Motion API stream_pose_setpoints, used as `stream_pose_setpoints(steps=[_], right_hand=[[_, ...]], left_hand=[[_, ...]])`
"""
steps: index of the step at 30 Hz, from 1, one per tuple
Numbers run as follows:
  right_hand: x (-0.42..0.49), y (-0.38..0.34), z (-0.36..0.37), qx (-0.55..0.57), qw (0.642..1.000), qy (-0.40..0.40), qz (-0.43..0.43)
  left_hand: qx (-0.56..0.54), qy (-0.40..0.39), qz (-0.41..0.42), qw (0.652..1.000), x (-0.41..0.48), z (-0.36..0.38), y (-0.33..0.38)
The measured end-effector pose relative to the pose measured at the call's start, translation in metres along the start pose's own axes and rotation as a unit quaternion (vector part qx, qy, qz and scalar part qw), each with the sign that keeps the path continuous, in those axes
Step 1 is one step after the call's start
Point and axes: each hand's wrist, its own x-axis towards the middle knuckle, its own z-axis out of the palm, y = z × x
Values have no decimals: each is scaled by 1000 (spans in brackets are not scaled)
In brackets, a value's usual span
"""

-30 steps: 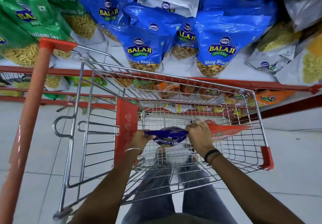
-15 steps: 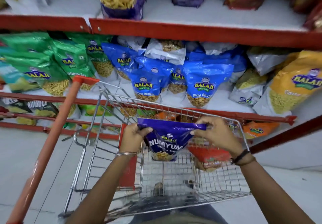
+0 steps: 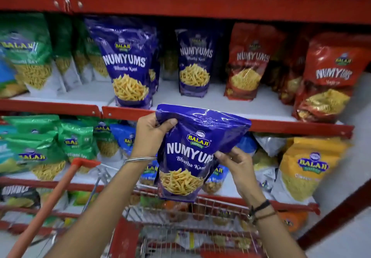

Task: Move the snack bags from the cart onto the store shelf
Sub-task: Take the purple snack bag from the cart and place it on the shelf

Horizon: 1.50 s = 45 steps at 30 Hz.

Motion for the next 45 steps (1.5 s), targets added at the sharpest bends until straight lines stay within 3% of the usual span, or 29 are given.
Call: stream_pose_setpoints(steps=[14, 21, 26, 34, 38, 42, 45], right_hand=[[196, -105, 31, -49, 979, 50, -189], [251, -73, 36, -35, 970, 116, -211], [260, -37, 38, -47, 976, 120, -174], [305, -23, 29, -45, 975, 147, -159], [303, -19, 26, -51, 977, 170, -116], [276, -3, 19, -65, 990, 122, -13], [256, 17, 12, -90, 988, 60, 114]], left_hand=[[-68, 145, 152, 975, 190, 23, 56], [-61, 166, 220, 959, 224, 35, 27], [-75, 168, 156, 970, 235, 35, -24], [-51, 192, 110, 974, 281, 52, -36], [-73, 120, 75, 987, 286, 57, -39], [7, 99, 28, 995, 247, 48, -53], [73, 20, -102, 992, 205, 42, -84]])
